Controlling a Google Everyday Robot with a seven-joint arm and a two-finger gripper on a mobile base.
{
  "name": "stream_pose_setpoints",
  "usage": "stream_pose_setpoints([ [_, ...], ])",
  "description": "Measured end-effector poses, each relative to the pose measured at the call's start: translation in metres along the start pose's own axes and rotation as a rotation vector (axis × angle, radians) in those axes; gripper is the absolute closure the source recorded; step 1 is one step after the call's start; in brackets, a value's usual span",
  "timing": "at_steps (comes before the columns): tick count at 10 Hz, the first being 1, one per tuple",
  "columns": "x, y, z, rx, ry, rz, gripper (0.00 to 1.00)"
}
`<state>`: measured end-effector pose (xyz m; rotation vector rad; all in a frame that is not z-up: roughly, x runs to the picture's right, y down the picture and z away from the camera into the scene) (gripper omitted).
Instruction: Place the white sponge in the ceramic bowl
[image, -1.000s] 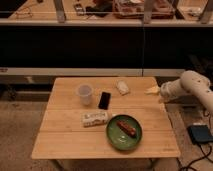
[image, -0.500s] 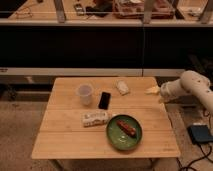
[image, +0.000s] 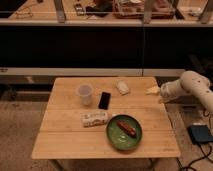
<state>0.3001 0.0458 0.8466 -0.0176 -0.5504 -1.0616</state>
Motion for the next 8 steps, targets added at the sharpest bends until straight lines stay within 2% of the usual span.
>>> stream_pose_setpoints([
  [6,-0.0001,0.0002,0.0001,0.0,0.0,0.0,0.35],
  [7,0.0012,0.0004,-0.0008,-0.008,0.005,-0.007,0.35],
  [8,0.0057,-0.0024,0.0007,-0.033,0.016,-0.039,0.35],
])
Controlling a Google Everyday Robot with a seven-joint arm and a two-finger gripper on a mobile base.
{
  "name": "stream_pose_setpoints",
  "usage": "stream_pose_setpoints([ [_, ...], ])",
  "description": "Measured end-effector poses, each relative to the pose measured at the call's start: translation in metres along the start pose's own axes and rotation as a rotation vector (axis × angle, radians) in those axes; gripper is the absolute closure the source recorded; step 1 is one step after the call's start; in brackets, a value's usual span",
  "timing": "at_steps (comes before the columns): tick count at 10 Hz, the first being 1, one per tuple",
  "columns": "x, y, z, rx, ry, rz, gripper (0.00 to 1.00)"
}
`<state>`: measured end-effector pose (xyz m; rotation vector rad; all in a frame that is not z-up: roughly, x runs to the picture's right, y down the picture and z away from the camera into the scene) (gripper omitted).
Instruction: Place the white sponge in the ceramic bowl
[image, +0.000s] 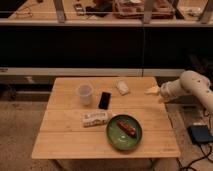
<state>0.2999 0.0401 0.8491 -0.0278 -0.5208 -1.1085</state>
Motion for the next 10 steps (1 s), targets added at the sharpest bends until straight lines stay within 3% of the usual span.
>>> stream_pose_setpoints([
  [1,0.007,-0.009,0.004,-0.027,0.012,-0.05,0.35],
  [2,0.017,-0.031,0.014,-0.069,0.029,-0.145,0.35],
  [3,0.025,-0.064,0.028,-0.108,0.044,-0.259,0.35],
  [6,0.039,-0.134,0.053,-0.19,0.098,-0.475,0.35],
  [8,0.049,-0.161,0.066,-0.234,0.132,-0.539,0.35],
  [10,0.059,-0.186,0.08,-0.239,0.155,-0.599,0.35],
])
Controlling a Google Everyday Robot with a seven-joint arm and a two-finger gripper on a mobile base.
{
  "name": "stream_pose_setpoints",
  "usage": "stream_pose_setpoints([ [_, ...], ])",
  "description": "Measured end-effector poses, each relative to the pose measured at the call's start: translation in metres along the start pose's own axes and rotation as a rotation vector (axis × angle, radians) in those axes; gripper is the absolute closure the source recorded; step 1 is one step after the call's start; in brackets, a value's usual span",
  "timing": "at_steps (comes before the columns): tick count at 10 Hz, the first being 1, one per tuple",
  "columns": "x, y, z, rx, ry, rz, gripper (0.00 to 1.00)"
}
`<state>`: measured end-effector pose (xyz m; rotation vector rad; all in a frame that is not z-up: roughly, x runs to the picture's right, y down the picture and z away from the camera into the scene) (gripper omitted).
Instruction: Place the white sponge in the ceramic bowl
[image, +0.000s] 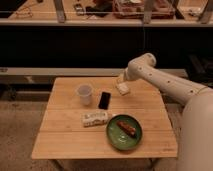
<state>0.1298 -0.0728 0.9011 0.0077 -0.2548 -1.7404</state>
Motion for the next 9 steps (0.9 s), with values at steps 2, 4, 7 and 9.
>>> stream_pose_setpoints([
  [2,0.007,-0.006,0.011,0.031,-0.004,-0.027,0.35],
  [4,0.003,0.003,0.02,0.08,-0.028,-0.019,0.35],
  [7,0.003,0.038,0.037,0.057,-0.047,-0.056,0.35],
  [9,0.003,0.049,0.05,0.054,-0.056,-0.067,0.35],
])
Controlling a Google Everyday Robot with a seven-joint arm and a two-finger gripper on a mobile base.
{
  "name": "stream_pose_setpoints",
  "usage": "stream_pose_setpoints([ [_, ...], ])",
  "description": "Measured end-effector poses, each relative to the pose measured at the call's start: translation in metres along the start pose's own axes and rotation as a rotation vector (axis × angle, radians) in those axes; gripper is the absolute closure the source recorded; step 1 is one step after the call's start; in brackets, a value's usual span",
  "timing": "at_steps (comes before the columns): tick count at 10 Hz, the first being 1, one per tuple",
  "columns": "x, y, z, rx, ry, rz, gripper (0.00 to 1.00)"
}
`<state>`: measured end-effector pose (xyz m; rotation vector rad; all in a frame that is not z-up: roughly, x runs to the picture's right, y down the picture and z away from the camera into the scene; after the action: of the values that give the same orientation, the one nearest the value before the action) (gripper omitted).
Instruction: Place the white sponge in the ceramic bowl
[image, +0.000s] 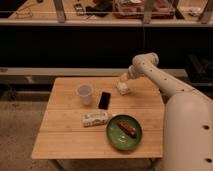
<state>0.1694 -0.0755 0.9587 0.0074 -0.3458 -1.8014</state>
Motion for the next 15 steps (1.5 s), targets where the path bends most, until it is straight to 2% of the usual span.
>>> stream_pose_setpoints([
  [3,-0.009,0.007,0.019,0.029,-0.017,0.006,0.35],
  [6,-0.017,0.003,0.033,0.052,-0.024,-0.02,0.35],
  [8,-0.022,-0.001,0.048,0.058,-0.015,-0.042,0.35],
  [12,-0.02,-0.011,0.065,0.071,0.024,-0.075,0.35],
  [15,-0.031,-0.02,0.075,0.085,0.005,-0.109,0.35],
])
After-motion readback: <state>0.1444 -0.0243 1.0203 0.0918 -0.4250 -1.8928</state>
